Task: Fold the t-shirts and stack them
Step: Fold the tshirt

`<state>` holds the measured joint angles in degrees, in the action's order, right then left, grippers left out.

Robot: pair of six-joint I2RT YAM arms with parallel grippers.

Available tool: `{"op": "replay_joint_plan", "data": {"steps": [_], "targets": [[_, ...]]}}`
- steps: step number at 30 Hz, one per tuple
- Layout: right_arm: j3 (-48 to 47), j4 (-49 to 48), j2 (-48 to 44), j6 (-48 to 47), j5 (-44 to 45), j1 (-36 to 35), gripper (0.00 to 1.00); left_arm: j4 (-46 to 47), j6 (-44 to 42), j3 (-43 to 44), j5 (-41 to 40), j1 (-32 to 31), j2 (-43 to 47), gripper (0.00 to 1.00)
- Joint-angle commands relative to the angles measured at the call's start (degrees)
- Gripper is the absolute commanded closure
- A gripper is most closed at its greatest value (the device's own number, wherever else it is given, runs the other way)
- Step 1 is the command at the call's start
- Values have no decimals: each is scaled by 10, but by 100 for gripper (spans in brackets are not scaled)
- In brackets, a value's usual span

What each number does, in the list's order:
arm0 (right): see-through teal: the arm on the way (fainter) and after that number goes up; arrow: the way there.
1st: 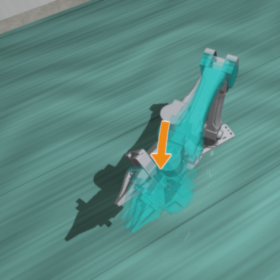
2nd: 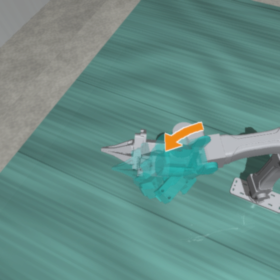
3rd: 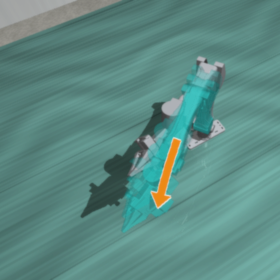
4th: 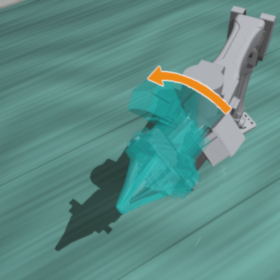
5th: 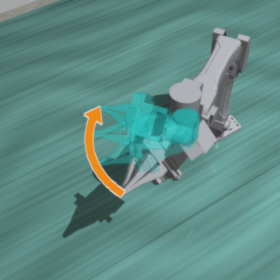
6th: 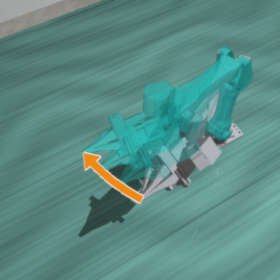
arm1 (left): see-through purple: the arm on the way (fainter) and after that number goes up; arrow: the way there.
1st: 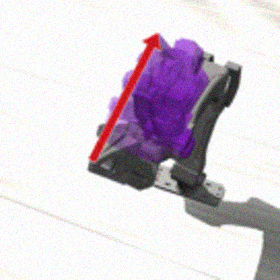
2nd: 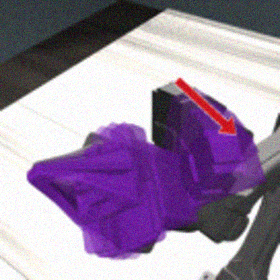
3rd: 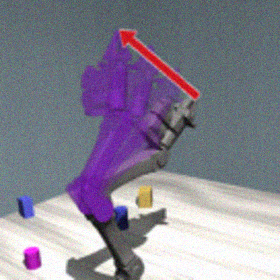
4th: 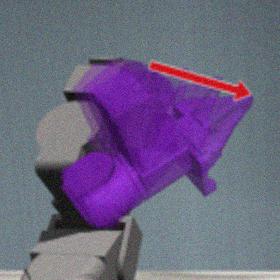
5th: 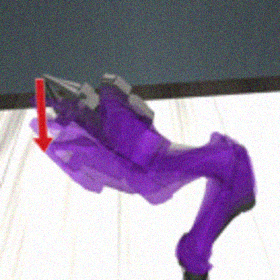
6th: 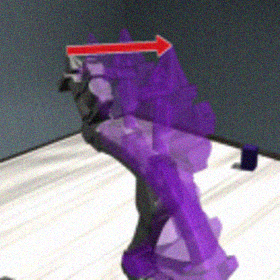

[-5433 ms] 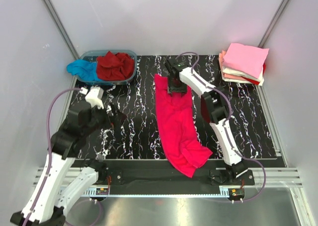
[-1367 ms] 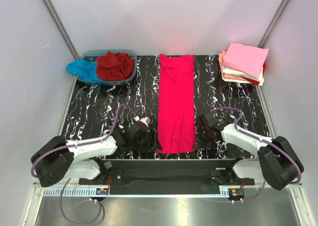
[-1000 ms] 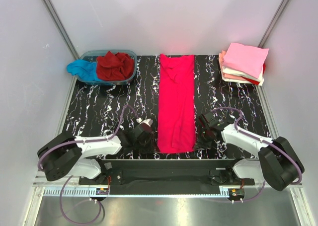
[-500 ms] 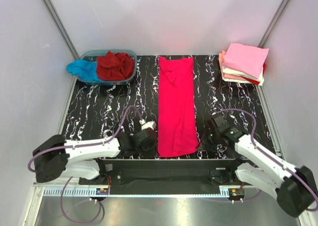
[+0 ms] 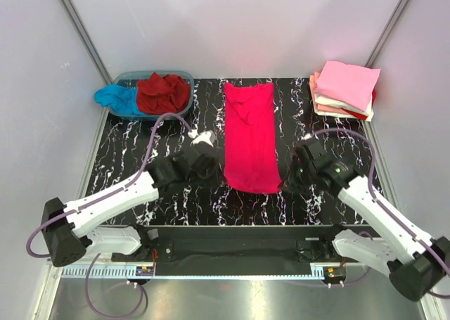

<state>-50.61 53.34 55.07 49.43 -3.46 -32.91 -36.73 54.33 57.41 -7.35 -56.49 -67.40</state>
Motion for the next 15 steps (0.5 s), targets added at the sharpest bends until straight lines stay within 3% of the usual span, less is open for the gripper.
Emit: {"op": "replay_joint_plan", "data": {"steps": [1, 15], "targets": [[-70, 3, 65, -52, 83, -1, 100, -15, -72, 46, 10, 55, -33, 98], [-291, -67, 339, -179, 72, 131, 100, 8, -206, 252, 124, 226, -266, 100]]}}
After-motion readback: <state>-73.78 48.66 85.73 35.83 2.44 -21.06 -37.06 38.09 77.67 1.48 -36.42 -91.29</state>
